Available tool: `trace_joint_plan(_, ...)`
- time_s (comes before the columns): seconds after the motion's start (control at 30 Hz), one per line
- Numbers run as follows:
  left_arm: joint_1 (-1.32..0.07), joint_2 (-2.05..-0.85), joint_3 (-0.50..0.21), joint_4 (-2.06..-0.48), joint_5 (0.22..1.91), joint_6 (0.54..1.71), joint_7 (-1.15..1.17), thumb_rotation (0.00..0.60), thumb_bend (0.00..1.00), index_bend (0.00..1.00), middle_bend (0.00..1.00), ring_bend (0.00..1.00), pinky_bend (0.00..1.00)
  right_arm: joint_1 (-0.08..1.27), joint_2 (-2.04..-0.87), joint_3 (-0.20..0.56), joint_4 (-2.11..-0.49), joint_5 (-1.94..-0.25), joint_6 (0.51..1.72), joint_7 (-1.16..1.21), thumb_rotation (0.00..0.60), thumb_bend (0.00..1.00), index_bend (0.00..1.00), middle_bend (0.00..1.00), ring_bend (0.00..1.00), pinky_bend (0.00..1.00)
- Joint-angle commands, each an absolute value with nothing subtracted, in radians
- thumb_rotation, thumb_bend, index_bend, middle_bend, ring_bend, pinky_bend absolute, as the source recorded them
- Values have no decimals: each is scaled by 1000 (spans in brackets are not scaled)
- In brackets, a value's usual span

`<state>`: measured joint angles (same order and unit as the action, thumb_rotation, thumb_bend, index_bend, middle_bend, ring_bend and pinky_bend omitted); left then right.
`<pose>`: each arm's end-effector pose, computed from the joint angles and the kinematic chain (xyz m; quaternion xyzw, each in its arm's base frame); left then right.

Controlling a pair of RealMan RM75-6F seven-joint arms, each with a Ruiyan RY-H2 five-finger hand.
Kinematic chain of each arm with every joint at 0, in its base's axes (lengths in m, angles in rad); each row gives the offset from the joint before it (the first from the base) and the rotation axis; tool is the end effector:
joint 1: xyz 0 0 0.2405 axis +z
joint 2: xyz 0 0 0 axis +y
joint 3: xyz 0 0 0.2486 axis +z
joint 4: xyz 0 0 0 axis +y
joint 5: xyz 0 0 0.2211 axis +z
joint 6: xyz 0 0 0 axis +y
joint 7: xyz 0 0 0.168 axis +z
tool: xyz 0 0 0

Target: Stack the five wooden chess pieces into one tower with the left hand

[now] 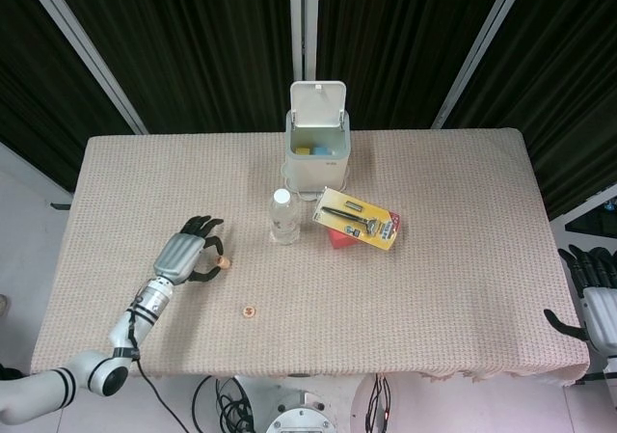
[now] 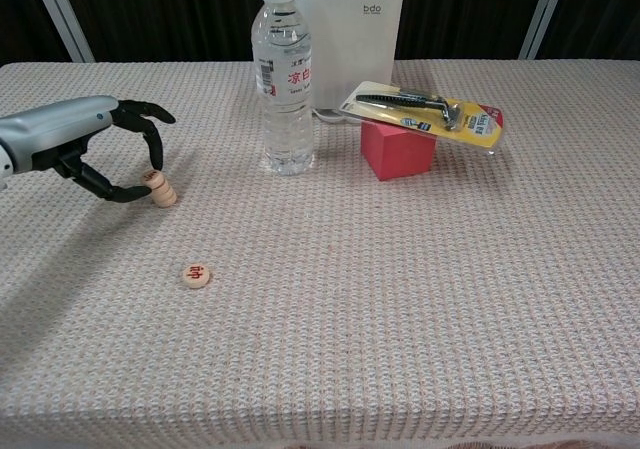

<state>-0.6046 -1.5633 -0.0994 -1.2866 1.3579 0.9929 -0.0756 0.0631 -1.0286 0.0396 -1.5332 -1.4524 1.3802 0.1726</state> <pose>-0.2076 0.3450 -0.0337 -0.7063 -0.4422 -0.3975 0.3842 -0.3527 -0.1963 0.1736 0.5821 -0.4383 0.3441 0.5922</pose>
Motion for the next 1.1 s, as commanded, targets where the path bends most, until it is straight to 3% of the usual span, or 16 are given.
trace_joint_plan(0.03,-605,-1564,-99,-1286,1359,992,-77,600,279,461,88,0,0,62,-1029,39,-1532,-1452,1381,174,600,176,0,0,0,0)
trace_joint_plan(0.33,-606,-1570,-97,-1280,1361,991,-80,600,278,450,88,0,0,62,-1029,40,-1528,-1452,1382,177,600,176,0,0,0,0)
trace_joint_plan(0.67,-607,-1562,-95,-1287,1364,987,-85,600,278,347,87,0,0,62,-1029,40,-1526,-1453,1382,178,600,176,0,0,0,0)
trace_joint_plan(1.1,-606,-1564,-101,-1284,1355,988,-84,600,277,339,87,0,0,61,-1029,40,-1528,-1453,1383,177,600,176,0,0,0,0)
